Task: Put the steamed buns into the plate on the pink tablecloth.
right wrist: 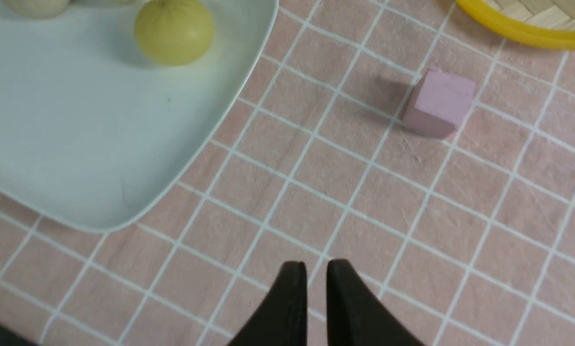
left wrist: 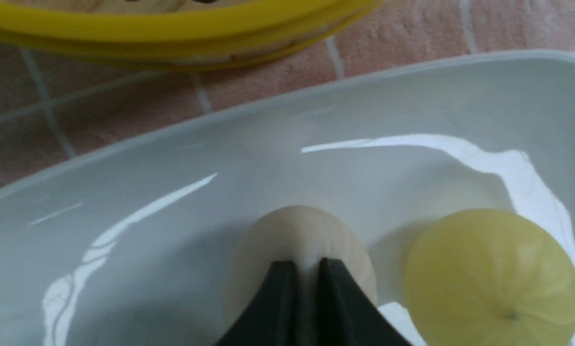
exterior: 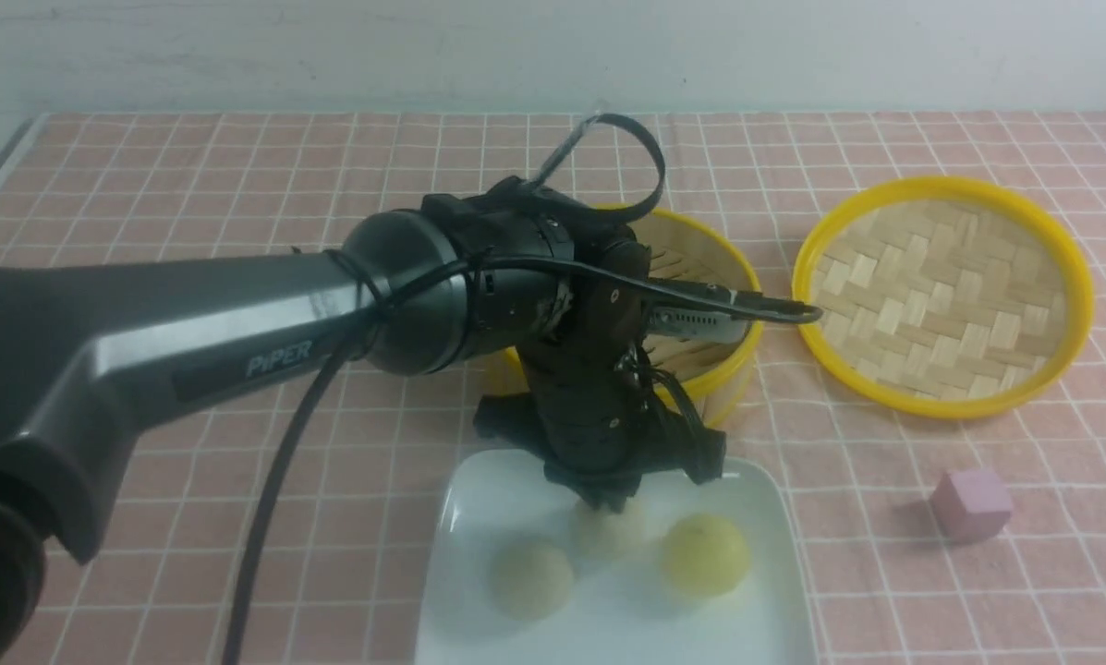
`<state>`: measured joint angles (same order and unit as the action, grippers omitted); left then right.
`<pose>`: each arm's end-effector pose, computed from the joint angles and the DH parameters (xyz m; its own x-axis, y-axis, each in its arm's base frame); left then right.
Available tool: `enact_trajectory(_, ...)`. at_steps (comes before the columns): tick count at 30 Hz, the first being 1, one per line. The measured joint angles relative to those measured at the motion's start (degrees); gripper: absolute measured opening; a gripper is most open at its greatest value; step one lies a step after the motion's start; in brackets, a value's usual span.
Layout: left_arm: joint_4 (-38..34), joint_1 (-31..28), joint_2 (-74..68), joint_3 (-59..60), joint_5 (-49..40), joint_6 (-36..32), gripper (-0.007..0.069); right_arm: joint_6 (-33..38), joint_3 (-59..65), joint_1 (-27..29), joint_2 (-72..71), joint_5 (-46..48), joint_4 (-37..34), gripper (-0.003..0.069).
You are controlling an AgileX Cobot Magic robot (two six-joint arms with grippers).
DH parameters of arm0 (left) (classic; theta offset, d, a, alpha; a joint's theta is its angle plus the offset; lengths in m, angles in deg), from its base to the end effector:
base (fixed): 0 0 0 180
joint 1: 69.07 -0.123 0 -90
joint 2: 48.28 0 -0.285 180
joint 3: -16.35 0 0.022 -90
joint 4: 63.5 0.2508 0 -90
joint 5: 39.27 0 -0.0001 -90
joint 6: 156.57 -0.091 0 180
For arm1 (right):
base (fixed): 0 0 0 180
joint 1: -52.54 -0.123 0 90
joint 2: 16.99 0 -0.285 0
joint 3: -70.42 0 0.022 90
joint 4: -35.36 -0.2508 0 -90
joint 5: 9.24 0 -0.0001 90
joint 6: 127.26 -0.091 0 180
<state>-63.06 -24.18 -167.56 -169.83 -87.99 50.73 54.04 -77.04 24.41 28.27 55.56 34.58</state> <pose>0.2887 -0.2869 0.2069 -0.9196 0.2751 -0.2805 0.3219 0.9368 -0.1368 0.0833 0.0458 0.3276 -0.6924 -0.3893 -0.6075 -0.4898 0.8718 -0.0005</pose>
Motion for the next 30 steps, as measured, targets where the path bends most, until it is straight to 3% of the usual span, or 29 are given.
enact_trajectory(3, 0.1, 0.0, 0.0, 0.0, -0.3, 0.8, 0.015, -0.2, -1.5, 0.0, -4.9, 4.4, 0.0, 0.0055)
enact_trajectory(7, -1.7, 0.0, 0.0, 0.0, -0.3, 1.0, 0.0287, -2.3, -1.7, 0.0, -17.5, 7.2, 0.0, 0.0038)
enact_trajectory(11, -2.4, 0.0, 0.0, 0.0, -0.3, 1.0, 0.035, -3.6, 3.1, 0.0, -27.3, 1.3, -0.4, -0.0006)
enact_trajectory(20, -2.5, 0.0, 0.0, 0.0, -0.3, 1.0, 0.0366, -3.6, 22.6, 0.0, -35.6, -33.1, -0.4, -0.0011)
enact_trajectory(30, -2.5, 0.0, 0.8, 0.0, 2.2, 1.1, 0.0366, -3.7, 29.5, 0.0, -35.6, -38.9, -0.4, 0.0)
